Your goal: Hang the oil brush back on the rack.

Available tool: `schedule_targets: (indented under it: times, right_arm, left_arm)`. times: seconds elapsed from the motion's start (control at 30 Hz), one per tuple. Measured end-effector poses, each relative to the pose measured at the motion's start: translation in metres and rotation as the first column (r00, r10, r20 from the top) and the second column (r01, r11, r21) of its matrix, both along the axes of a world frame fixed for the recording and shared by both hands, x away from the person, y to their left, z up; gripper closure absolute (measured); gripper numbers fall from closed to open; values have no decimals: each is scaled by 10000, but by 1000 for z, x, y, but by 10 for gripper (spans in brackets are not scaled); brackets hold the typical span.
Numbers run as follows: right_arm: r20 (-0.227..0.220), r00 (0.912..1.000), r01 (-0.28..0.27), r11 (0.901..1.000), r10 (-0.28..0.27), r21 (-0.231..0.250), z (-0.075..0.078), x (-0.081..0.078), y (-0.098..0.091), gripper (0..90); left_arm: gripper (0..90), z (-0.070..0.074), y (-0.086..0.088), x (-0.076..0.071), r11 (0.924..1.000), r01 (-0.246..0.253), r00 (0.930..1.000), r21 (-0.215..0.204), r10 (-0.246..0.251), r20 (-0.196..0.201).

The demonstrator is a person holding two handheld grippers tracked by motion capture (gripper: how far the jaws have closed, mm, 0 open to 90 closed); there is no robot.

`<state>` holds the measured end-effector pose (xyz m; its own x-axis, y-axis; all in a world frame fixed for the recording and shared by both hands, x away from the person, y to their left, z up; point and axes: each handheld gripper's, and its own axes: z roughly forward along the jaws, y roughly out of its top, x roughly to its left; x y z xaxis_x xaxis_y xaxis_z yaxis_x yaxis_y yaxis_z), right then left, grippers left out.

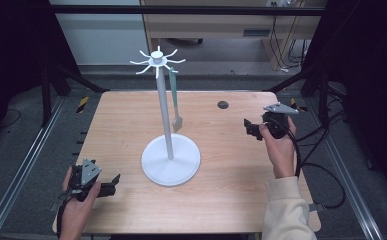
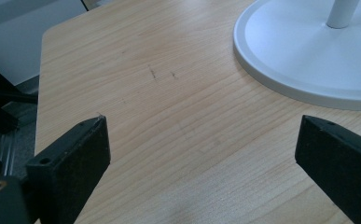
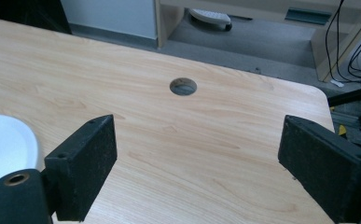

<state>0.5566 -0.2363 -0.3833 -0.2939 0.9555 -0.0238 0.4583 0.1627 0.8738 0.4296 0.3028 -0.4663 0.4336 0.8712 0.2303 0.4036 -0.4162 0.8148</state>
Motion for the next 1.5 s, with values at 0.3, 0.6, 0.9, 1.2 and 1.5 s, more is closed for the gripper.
schedule_targets:
  times: [0.3, 0.6, 0.9, 1.2, 1.5]
  right_arm:
    - [-469, 9989, -57, 9998, 47, -203, -18, 5, 0, 111]
    - [-1033, 9935, -489, 9986, 468, -185, -37, 8, 8, 106]
    - [-1625, 9799, -1280, 9896, 1159, -662, -57, 9, 30, 106]
    - [-1676, 9676, -2005, 9781, 1888, -557, -73, 12, 52, 108]
    - [-1611, 9540, -2573, 9663, 2527, -78, -87, 13, 69, 111]
  left_arm:
    - [28, 0, -1, 0, 10000, 18, 10000, 69, -18, -27]
    - [28, -1, -1, 0, 9999, -12, 10000, 100, 12, -47]
    - [28, -1, -3, 0, 9998, 122, 9999, 155, -121, -67]
    - [28, -1, -3, 0, 9998, 118, 9999, 151, -118, -48]
    - [28, -1, -3, 0, 9997, 160, 9998, 173, -158, -92]
